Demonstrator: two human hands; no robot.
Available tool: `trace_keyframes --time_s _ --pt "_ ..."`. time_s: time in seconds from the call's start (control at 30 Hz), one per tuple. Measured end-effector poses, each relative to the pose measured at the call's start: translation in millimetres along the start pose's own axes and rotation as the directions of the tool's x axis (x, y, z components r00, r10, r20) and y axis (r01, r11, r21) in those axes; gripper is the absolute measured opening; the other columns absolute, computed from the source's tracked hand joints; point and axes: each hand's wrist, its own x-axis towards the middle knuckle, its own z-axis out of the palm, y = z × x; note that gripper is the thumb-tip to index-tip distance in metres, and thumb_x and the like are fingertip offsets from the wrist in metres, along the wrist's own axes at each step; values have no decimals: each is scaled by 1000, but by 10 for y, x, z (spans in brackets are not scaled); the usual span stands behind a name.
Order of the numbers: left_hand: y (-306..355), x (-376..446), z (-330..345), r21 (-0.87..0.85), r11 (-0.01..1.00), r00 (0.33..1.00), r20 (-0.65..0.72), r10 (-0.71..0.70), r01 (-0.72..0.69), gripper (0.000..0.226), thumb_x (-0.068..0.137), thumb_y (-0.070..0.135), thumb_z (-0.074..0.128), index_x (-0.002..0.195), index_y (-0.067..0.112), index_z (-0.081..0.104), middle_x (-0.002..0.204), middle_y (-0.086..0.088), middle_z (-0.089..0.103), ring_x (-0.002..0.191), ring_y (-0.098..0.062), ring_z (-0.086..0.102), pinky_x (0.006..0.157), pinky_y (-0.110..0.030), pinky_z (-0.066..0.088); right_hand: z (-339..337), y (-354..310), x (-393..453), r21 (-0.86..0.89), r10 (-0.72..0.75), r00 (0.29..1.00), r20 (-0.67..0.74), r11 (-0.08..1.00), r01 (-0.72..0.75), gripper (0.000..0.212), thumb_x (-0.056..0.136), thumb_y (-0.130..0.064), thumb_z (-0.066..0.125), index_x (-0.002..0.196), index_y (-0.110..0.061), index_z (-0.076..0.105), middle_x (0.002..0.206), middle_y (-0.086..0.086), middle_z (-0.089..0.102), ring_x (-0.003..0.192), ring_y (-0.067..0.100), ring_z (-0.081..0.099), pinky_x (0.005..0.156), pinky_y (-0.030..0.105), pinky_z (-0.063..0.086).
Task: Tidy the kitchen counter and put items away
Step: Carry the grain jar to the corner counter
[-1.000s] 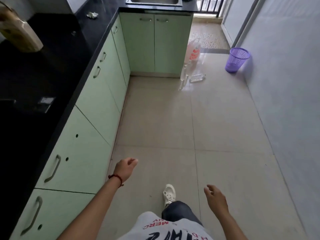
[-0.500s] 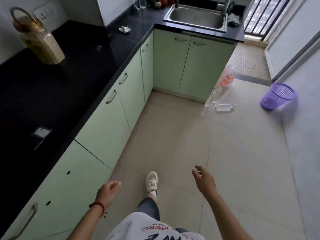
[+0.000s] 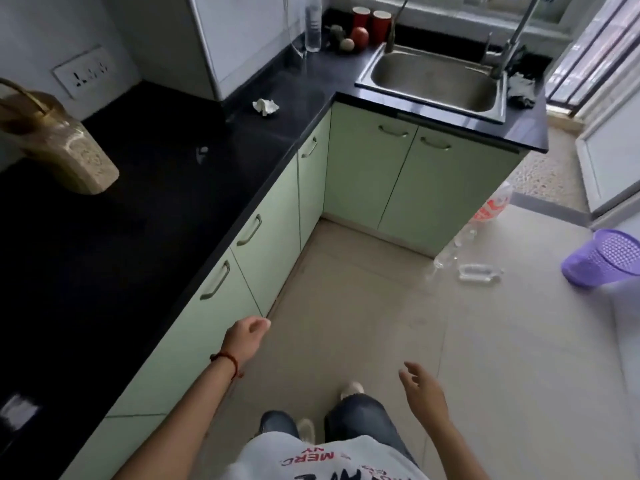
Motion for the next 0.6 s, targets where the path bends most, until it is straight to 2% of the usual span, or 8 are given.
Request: trace_keyframes --time_s 0.13,0.2,0.27,0.37,0.5,0.6 --pt "294 436 -25 -88 995 996 -72 -46 40 14 85 26 55 82 16 64 87 -7 66 90 -24 61 76 -26 40 -121 -313 672 -68 -10 996 92 998 16 37 92 -27 48 125 -11 51 128 14 57 116 27 55 94 33 40" --pt "344 536 -13 -140 986 988 -112 -108 92 14 83 30 55 78 19 62 85 -5 65 87 -22 59 73 -26 40 -194 -562 1043 -111 -38 988 151 992 55 37 93 -27 47 125 -10 50 128 14 57 117 26 54 89 29 38" --pt "348 571 19 -203 966 968 -159 -192 158 12 85 25 55 80 16 62 84 -7 63 87 -23 59 73 -26 39 -264 -856 1407 -137 -92 973 213 983 123 37 92 -26 49 124 -8 52 127 16 57 117 27 55 93 32 42" --pt "308 540 80 -302 921 921 -223 -320 247 12 87 21 55 77 17 61 83 -9 64 91 -27 62 74 -27 41 -366 -1389 1876 -210 -205 931 301 938 274 37 91 -27 51 123 -7 54 125 16 60 115 27 57 95 36 45" --pt "283 430 111 -413 862 841 -318 -438 293 13 87 20 55 75 19 61 91 -13 69 92 -28 63 76 -28 43 -366 -2206 2311 -252 -361 849 386 844 474 35 91 -24 53 120 -5 56 122 15 63 113 26 59 88 31 44" --pt "253 325 93 -509 811 761 -392 -517 289 11 87 18 55 81 16 64 97 -16 70 94 -28 64 78 -29 43 -238 -2750 2420 -210 -439 785 437 799 563 34 90 -22 54 118 -4 58 120 16 64 111 26 60 83 29 43"
